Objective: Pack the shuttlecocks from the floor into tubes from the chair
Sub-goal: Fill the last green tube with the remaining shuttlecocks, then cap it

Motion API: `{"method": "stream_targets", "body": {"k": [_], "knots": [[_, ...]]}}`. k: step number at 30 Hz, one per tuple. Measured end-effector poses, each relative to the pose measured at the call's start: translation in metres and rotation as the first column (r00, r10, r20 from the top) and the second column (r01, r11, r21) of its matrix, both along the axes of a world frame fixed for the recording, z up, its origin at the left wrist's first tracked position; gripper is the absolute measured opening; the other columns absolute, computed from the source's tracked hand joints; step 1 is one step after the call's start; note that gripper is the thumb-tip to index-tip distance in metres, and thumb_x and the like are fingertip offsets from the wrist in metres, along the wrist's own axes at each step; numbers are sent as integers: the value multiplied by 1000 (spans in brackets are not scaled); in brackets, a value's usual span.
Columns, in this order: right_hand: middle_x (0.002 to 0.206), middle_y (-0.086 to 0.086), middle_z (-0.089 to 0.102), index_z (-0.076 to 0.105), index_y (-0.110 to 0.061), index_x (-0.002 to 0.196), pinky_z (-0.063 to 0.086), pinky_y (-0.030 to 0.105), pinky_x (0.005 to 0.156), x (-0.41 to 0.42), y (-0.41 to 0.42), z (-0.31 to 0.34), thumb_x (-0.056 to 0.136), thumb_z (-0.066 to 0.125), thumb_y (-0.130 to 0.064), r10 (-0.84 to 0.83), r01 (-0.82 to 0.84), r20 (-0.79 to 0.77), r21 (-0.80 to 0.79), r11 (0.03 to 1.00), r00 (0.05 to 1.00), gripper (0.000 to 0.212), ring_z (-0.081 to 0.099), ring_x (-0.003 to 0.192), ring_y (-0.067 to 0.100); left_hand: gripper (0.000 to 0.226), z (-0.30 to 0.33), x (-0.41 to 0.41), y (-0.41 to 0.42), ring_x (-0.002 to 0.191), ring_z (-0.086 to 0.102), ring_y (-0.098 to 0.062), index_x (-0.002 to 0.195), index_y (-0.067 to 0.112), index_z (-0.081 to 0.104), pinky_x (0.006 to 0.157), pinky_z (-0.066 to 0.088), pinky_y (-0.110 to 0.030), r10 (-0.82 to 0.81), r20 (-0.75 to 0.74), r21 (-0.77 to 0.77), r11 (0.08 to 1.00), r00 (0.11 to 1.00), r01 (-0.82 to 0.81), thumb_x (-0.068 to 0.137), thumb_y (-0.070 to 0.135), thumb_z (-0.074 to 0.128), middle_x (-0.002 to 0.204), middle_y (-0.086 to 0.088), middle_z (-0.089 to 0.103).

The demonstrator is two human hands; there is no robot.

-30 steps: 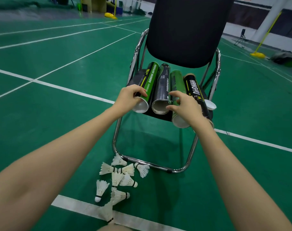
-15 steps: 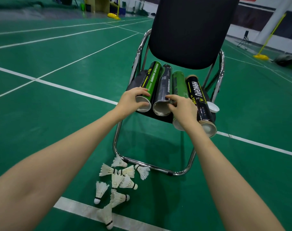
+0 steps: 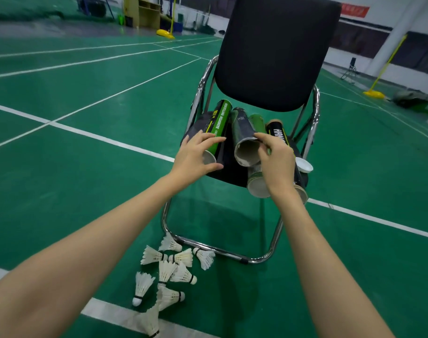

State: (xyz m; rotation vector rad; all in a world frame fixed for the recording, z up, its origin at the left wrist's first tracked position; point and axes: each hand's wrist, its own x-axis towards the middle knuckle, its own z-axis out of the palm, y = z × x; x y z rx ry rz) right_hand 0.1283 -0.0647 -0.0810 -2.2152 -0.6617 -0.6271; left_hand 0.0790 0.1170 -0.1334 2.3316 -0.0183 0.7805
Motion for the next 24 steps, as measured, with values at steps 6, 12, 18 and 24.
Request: {"method": "stream_targets", "body": {"k": [6, 12, 18, 24], "knots": [[114, 5, 65, 66, -11, 113, 44, 28, 96, -16, -9, 7, 86, 49, 3, -24, 47, -82, 294, 955, 996, 35, 58, 105, 17, 84, 32, -4, -48, 131, 40, -13, 140, 43, 31, 104, 39, -38, -234, 15, -159, 959, 972, 234, 74, 22, 77, 139, 8, 48], [113, 0, 66, 65, -25, 112, 52, 44, 90, -28, -20, 4, 79, 53, -4, 96, 34, -246, 475, 879, 964, 41, 62, 104, 17, 75, 42, -12, -69, 136, 33, -13, 135, 33, 44, 105, 40, -37, -380, 150, -409, 817, 913, 408, 74, 0, 72, 141, 1, 45], [118, 5, 64, 63, -24, 119, 51, 44, 92, -58, -37, 19, 80, 56, -10, 218, -27, -236, 618, 786, 947, 41, 61, 110, 18, 82, 63, -34, -75, 131, 38, -6, 141, 27, 37, 109, 34, -33, -394, 211, -243, 865, 895, 438, 72, 3, 73, 141, 6, 45], [117, 9, 65, 64, -16, 118, 53, 45, 89, -92, -52, 43, 84, 58, 3, 298, -107, -148, 712, 694, 943, 39, 63, 107, 19, 79, 84, -57, -88, 134, 37, -13, 142, 12, 36, 110, 32, -31, -360, 335, -123, 900, 871, 419, 73, 7, 73, 143, -3, 43]]}}
